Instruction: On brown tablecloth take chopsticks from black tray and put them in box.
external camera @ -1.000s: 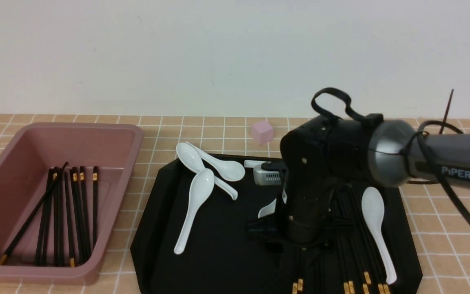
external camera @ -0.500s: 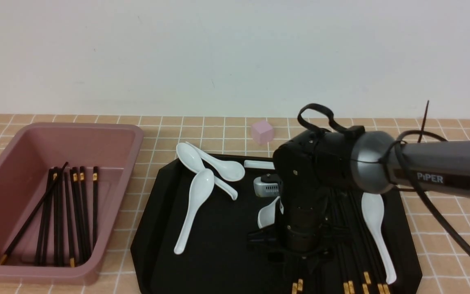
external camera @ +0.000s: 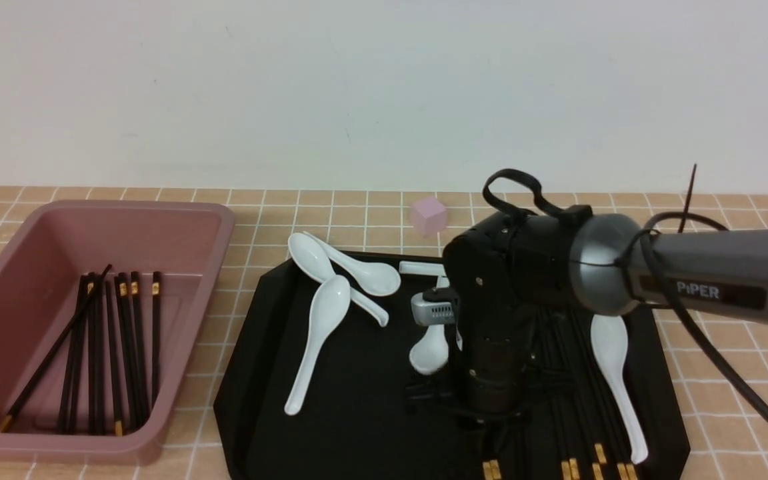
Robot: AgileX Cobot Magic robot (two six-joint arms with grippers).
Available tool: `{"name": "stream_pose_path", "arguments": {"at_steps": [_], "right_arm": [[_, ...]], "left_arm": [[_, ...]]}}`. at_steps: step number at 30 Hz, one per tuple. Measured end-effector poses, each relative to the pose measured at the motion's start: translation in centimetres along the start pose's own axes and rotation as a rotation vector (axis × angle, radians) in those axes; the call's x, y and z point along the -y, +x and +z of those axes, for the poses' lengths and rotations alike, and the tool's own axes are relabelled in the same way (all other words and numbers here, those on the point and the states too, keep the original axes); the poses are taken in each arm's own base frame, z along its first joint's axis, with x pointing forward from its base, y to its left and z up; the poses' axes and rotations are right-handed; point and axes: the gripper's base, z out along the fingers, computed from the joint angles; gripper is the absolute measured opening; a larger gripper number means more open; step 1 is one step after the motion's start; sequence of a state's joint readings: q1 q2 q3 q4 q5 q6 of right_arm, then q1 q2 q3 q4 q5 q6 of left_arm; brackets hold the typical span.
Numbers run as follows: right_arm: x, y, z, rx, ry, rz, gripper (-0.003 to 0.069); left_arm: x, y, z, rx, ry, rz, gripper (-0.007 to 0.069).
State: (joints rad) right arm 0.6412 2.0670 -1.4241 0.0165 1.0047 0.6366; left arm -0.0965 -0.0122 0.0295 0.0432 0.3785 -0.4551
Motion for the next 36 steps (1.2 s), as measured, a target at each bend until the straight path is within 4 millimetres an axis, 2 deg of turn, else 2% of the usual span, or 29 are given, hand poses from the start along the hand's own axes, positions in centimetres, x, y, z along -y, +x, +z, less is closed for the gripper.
{"name": "stream_pose_path", "arguments": {"at_steps": [3, 7, 11, 13, 14, 16, 18, 20, 23, 24, 25, 27, 30, 31, 33, 36], "right_arm": [[0.2, 0.1, -0.2, -0.006, 0.022, -0.010, 0.0135], [0.9, 0.7, -1.7, -0.018, 0.056, -0.019, 0.0135], [1.3, 1.1, -4.4, 0.032, 0.032, -0.017, 0.0135], [1.3, 1.2, -7.7, 0.118, -0.029, -0.022, 0.0135], [1.2, 1.1, -8.4, 0.140, -0.049, -0.026, 0.0135], [0.4, 0.6, -11.0, 0.218, -0.138, -0.055, 0.0135], [-0.4, 0.4, -12.3, 0.258, -0.199, -0.080, 0.0135], [-2.6, 0.1, -14.8, 0.341, -0.336, -0.140, 0.0135], [-6.0, -0.3, -16.7, 0.428, -0.515, -0.212, 0.0135], [-7.3, -0.5, -16.9, 0.455, -0.567, -0.233, 0.0135], [-7.6, -0.5, -16.9, 0.460, -0.576, -0.237, 0.0135], [-11.1, -1.0, -16.3, 0.530, -0.693, -0.276, 0.0135], [-15.0, -1.7, -14.2, 0.613, -0.794, -0.285, 0.0135], [-15.3, -1.7, -14.0, 0.618, -0.800, -0.284, 0.0135], [-17.9, -1.9, -11.8, 0.664, -0.864, -0.267, 0.0135], [-20.2, -1.9, -9.6, 0.692, -0.904, -0.257, 0.0135]], "left_arm": [[0.0, 0.0, 0.0, 0.000, 0.000, 0.000, 0.0238], [0.0, 0.0, 0.0, 0.000, 0.000, 0.000, 0.0238], [0.0, 0.0, 0.0, 0.000, 0.000, 0.000, 0.0238], [0.0, 0.0, 0.0, 0.000, 0.000, 0.000, 0.0238], [0.0, 0.0, 0.0, 0.000, 0.000, 0.000, 0.0238], [0.0, 0.0, 0.0, 0.000, 0.000, 0.000, 0.0238], [0.0, 0.0, 0.0, 0.000, 0.000, 0.000, 0.0238], [0.0, 0.0, 0.0, 0.000, 0.000, 0.000, 0.0238], [0.0, 0.0, 0.0, 0.000, 0.000, 0.000, 0.0238], [0.0, 0.0, 0.0, 0.000, 0.000, 0.000, 0.0238], [0.0, 0.0, 0.0, 0.000, 0.000, 0.000, 0.0238], [0.0, 0.0, 0.0, 0.000, 0.000, 0.000, 0.0238], [0.0, 0.0, 0.0, 0.000, 0.000, 0.000, 0.0238], [0.0, 0.0, 0.0, 0.000, 0.000, 0.000, 0.0238], [0.0, 0.0, 0.0, 0.000, 0.000, 0.000, 0.0238], [0.0, 0.0, 0.0, 0.000, 0.000, 0.000, 0.0238]]}}
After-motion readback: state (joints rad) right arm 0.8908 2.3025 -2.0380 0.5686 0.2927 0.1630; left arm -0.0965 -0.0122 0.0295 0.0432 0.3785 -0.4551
